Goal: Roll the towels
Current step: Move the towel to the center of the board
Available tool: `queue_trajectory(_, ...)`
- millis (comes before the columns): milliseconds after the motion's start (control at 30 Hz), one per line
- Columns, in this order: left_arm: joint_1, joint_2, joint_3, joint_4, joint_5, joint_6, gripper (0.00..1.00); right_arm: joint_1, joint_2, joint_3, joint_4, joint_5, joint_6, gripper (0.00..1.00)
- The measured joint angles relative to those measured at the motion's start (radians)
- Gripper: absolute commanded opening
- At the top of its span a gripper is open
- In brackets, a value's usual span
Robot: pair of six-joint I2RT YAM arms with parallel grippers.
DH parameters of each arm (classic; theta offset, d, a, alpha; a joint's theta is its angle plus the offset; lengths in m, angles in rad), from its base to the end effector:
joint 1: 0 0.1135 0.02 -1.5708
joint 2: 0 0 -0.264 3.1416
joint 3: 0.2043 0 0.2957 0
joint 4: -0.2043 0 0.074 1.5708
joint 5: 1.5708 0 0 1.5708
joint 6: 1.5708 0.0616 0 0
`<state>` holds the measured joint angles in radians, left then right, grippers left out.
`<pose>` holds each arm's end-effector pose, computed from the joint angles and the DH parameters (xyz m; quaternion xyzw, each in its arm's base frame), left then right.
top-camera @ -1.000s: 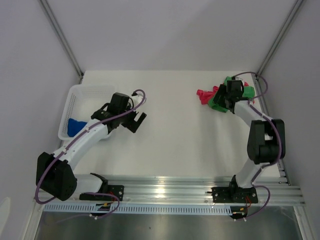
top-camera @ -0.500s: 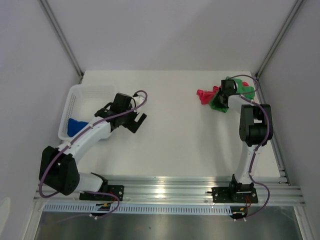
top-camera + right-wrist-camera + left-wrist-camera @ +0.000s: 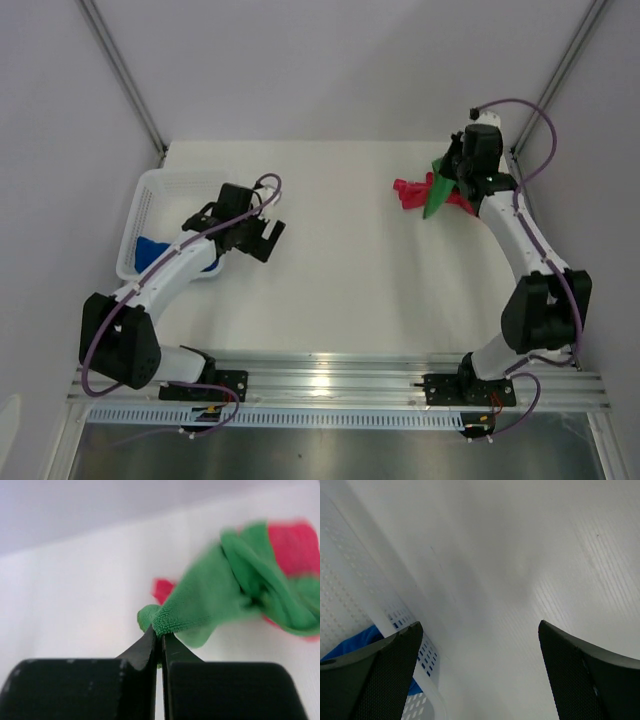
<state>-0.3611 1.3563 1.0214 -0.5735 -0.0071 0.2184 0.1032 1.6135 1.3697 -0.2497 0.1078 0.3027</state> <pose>0.3186 -0.1199 0.2260 0.2691 0.9066 -0.0198 0.3246 0.4442 0.0393 0.3015 0.1129 0.8501 0.0579 0.5110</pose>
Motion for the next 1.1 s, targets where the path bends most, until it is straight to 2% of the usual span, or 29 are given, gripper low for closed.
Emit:
queue_trajectory(167,0.046,-0.018,0.017,-0.005,-0.035,-0.069,1.0,0.145,-0.167,0.184,-0.015,-0.089,-0.093,0.0)
queue_trajectory(300,0.092,-0.111,0.017,-0.005,-0.008,-0.095,1.0,0.294,-0.2,0.351,-0.003,-0.19,-0.117,0.0)
queue_trajectory(467,0.14,-0.226,0.062,-0.017,0.011,-0.088,0.99,0.448,-0.097,0.589,0.007,-0.309,-0.094,0.0)
queue_trajectory(567,0.162,-0.265,0.101,-0.031,0.021,-0.078,0.99,0.481,0.005,0.737,0.004,-0.361,-0.058,0.0)
queue_trajectory(667,0.19,-0.294,0.145,-0.07,0.046,-0.058,1.0,0.487,0.058,0.782,0.0,-0.386,-0.013,0.0)
queue_trajectory(800,0.203,-0.313,0.219,-0.138,0.115,-0.005,0.98,0.487,0.031,0.635,0.026,-0.391,0.04,0.0)
queue_trajectory(900,0.203,-0.318,0.248,-0.175,0.203,0.039,0.93,0.483,-0.062,0.354,0.076,-0.406,0.07,0.0)
queue_trajectory(933,0.203,-0.317,0.251,-0.187,0.229,0.05,0.87,0.48,-0.091,0.254,0.085,-0.415,0.081,0.0)
queue_trajectory(1000,0.195,-0.304,0.251,-0.222,0.29,0.076,0.82,0.468,-0.151,0.032,0.115,-0.449,0.095,0.0)
queue_trajectory(1100,0.145,-0.246,0.248,-0.259,0.324,0.106,0.8,0.443,-0.192,-0.254,0.115,-0.508,0.102,0.0)
